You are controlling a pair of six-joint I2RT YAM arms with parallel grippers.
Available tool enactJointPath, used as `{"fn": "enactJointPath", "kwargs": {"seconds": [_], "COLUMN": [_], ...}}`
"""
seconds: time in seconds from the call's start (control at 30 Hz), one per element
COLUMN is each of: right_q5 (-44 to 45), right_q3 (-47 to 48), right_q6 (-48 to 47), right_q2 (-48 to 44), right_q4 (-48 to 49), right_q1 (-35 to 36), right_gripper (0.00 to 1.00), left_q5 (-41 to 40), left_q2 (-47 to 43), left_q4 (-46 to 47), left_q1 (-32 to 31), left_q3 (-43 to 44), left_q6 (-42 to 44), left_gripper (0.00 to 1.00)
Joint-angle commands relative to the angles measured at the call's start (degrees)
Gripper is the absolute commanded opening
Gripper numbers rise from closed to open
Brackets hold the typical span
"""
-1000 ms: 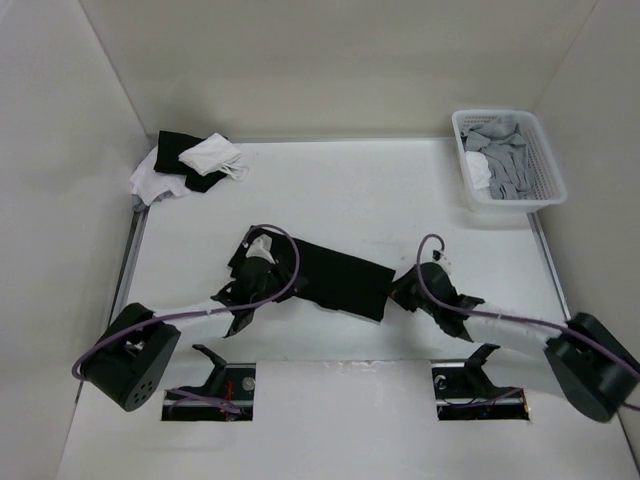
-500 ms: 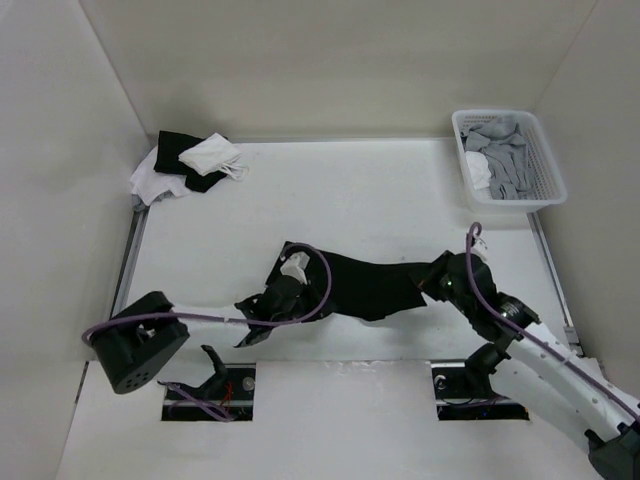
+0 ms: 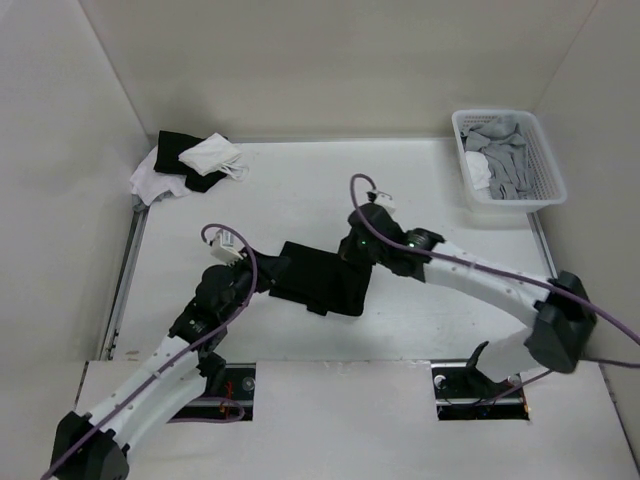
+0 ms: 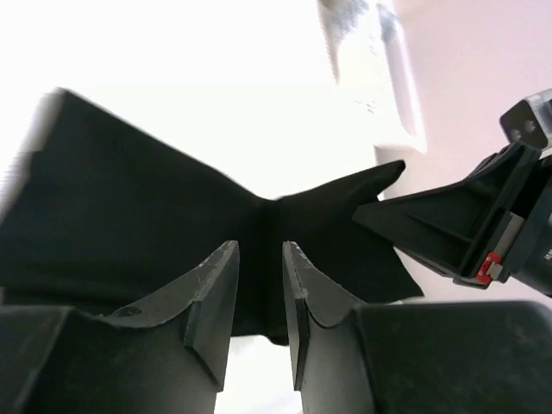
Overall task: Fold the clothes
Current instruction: Fold the tank top
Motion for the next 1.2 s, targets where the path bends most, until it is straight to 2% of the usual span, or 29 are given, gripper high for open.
{"fn": "enactJointPath", "kwargs": {"seconds": [0.0, 0.17, 0.3, 0.4, 0.47, 0.57, 0.7, 0.73, 0.77, 0.87, 0.9, 0.97, 1.03, 1.17], "right_q5": [0.1, -1.8, -4.0, -5.8, -6.6, -7.4, -6.7, -6.4, -6.4, -7.3, -8.4, -9.2, -8.6, -9.5], "right_q3": [9.0, 23.1, 32.7, 36.7, 36.1, 29.9, 17.7, 14.2, 11.1, 4.2, 3.1, 1.4, -1.7, -6.6], "right_q6": [-2.1, -2.4, -1.0, 1.3, 2.4, 2.0, 0.7, 0.1, -0.5, -1.4, -1.7, -2.4, -2.8, -3.1], "right_q2": [8.2, 22.3, 33.3, 38.8, 38.7, 33.3, 22.6, 19.9, 17.8, 15.5, 16.1, 17.0, 16.9, 16.4], "right_q4": [1.1, -0.8, -1.8, -0.5, 2.6, 9.8, 16.9, 18.6, 20.4, 23.0, 23.5, 25.0, 28.1, 33.4], "right_q1": [1.5, 3.3, 4.4, 5.4, 6.0, 6.3, 5.6, 4.7, 3.9, 1.2, 0.5, -0.5, -1.1, -2.7], "right_gripper": [0.06, 0.05, 0.06, 0.19, 0.34, 0.5, 0.53, 0.52, 0.44, 0.11, 0.05, 0.0, 0.0, 0.0], "left_q5": [4.7, 10.6, 10.5, 9.4, 7.1, 3.7, 0.8, 0.0, -1.3, -5.5, -6.4, -9.3, -12.4, -18.8], "left_q2": [-2.3, -5.9, -6.0, -7.6, -8.4, -8.3, -4.3, -1.9, 0.6, 7.7, 9.1, 13.9, 19.8, 32.3], "left_q4": [-6.3, -8.0, -8.2, -9.4, -10.7, -11.4, -9.1, -8.4, -8.0, -4.8, -3.9, -0.5, 1.3, 1.5], "left_q1": [5.2, 12.8, 13.3, 14.1, 13.6, 12.0, 8.8, 7.8, 6.7, 2.3, 0.9, -3.5, -7.8, -11.8], "left_q3": [-1.5, -2.2, -1.9, -0.5, 1.0, 2.8, 4.2, 4.8, 5.5, 7.3, 7.9, 8.7, 10.5, 16.0], "left_q6": [1.1, 1.2, 1.7, 2.4, 3.3, 4.2, 5.3, 6.0, 6.7, 7.5, 7.7, 8.8, 11.0, 17.0], "left_gripper": [0.26, 0.26, 0.25, 0.25, 0.25, 0.26, 0.27, 0.28, 0.28, 0.29, 0.29, 0.25, 0.19, 0.07]}}
